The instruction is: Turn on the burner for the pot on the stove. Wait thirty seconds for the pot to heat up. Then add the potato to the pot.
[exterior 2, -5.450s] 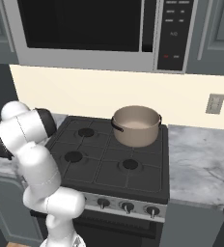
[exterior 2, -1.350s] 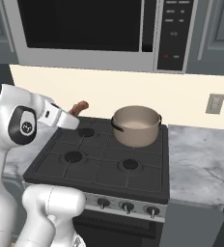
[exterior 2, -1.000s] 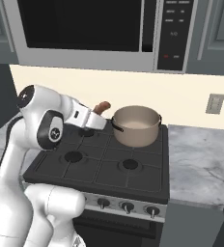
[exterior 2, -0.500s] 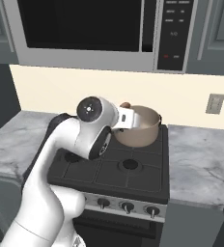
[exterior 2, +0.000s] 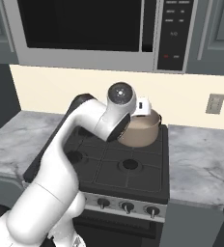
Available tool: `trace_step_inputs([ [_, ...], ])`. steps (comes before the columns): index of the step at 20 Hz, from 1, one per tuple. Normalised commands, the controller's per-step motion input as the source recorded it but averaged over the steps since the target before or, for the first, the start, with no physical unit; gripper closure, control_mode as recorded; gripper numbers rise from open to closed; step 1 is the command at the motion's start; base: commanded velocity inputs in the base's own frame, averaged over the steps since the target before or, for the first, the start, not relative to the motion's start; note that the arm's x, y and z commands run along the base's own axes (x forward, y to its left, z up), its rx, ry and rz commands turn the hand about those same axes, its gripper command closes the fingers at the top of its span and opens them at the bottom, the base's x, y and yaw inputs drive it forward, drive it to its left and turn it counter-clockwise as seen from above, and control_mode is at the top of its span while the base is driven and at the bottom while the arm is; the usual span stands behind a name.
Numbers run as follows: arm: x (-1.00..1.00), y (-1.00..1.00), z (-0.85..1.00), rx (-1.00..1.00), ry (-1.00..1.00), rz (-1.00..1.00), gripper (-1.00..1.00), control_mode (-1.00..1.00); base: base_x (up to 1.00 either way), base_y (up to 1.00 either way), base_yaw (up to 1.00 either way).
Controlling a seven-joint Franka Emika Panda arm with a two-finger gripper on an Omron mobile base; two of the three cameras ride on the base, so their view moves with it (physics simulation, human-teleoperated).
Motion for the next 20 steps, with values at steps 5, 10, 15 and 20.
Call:
trace_step_inputs([
  [5, 0.58, 0.0, -0.07, 0.0, 0.0, 0.0, 1.0, -1.0, 0.0, 0.0, 0.0],
  [10, 0.38, 0.0, -0.36, 0.0, -0.01, 0.01, 1.0, -1.0, 0.0, 0.0, 0.0],
  [15, 0.19, 0.0, -0.5, 0.0, -0.01, 0.03, 1.0, -1.0, 0.0, 0.0, 0.0],
  [20, 0.28, 0.0, -0.35, 0.0, -0.04, 0.03, 1.0, -1.0, 0.0, 0.0, 0.0],
])
